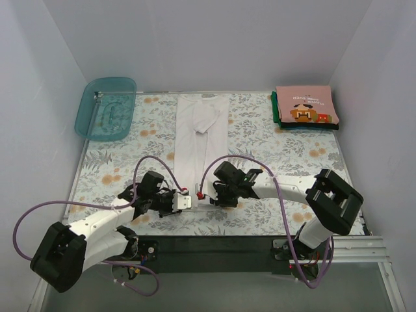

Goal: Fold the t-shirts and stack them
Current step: Fold the tshirt

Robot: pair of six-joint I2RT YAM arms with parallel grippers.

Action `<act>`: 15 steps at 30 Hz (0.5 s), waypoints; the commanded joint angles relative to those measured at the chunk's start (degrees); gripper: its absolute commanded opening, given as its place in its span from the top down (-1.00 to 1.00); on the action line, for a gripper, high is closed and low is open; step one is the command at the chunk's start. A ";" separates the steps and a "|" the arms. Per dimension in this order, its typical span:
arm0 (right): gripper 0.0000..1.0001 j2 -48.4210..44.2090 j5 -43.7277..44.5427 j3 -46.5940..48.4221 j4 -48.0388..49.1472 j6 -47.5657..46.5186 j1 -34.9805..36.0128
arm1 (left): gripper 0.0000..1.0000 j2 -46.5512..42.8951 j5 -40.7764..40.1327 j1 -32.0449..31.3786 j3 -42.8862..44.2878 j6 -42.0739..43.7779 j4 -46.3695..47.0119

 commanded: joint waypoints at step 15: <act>0.97 -10.82 -0.74 -4.29 -9.15 3.98 2.38 | 1.00 -6.29 3.72 -0.13 7.95 -2.63 -17.67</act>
